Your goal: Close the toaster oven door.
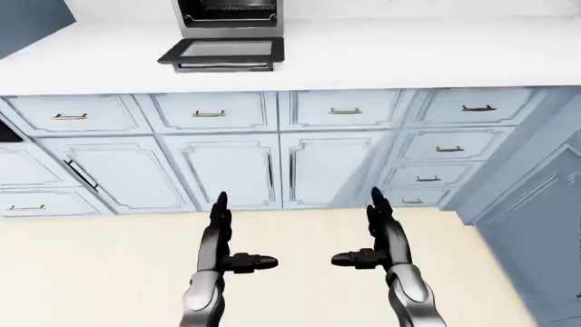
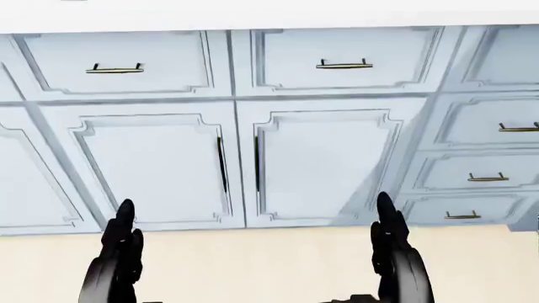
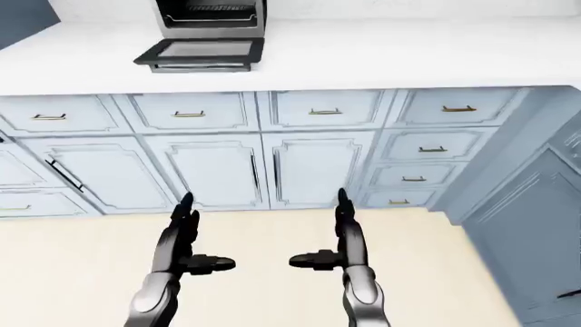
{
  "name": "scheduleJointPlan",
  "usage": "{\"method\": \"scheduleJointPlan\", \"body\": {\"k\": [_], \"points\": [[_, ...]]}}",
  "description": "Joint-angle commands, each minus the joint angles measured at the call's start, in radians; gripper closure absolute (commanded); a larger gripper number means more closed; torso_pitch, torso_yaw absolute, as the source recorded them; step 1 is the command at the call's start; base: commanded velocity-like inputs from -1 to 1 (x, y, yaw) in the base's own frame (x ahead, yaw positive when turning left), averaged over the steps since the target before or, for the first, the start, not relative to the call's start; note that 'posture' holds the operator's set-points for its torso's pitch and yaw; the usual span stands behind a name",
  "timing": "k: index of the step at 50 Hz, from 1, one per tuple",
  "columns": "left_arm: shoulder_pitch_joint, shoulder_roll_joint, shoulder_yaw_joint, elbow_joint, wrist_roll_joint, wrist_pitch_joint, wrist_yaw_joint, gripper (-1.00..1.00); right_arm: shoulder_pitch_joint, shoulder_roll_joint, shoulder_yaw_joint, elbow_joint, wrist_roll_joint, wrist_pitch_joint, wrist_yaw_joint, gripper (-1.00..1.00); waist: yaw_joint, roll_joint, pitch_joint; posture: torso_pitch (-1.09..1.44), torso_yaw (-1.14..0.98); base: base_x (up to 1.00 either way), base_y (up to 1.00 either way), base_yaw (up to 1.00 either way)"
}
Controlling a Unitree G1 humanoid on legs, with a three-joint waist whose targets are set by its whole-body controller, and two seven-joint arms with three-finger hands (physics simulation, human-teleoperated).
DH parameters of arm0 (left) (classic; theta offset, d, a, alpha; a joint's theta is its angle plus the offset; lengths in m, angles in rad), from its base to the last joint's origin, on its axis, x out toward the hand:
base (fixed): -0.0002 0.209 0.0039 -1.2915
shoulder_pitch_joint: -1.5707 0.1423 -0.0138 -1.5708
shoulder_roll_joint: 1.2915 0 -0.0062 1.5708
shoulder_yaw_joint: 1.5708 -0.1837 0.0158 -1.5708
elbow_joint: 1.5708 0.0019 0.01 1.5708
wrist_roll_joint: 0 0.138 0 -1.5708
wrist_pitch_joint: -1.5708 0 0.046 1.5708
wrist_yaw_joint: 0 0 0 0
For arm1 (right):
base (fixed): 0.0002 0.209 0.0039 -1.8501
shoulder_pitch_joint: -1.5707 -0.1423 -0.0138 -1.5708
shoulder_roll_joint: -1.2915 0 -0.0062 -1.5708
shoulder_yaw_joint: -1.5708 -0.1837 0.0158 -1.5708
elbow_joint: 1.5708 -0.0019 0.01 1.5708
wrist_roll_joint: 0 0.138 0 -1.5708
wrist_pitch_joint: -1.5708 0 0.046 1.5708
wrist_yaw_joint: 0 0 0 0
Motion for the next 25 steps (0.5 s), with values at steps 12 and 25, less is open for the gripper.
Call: {"method": "scheduleJointPlan", "body": {"k": [12,25], "points": [[-0.032,0.003,0.014,-0.118,-0.034,0.049,0.019,-1.0,-0.03,-0.005,-0.005,-0.118,0.023,-0.039,0.023,-1.0,0.007,-0.005,-0.078,0.0,0.0,0.0,0.0,0.0],[-0.055,0.019,0.049,-0.288,-0.076,0.188,-0.011,-1.0,-0.079,-0.022,-0.038,-0.257,0.051,0.091,0.018,-1.0,0.007,-0.002,-0.093,0.0,0.0,0.0,0.0,0.0]]}}
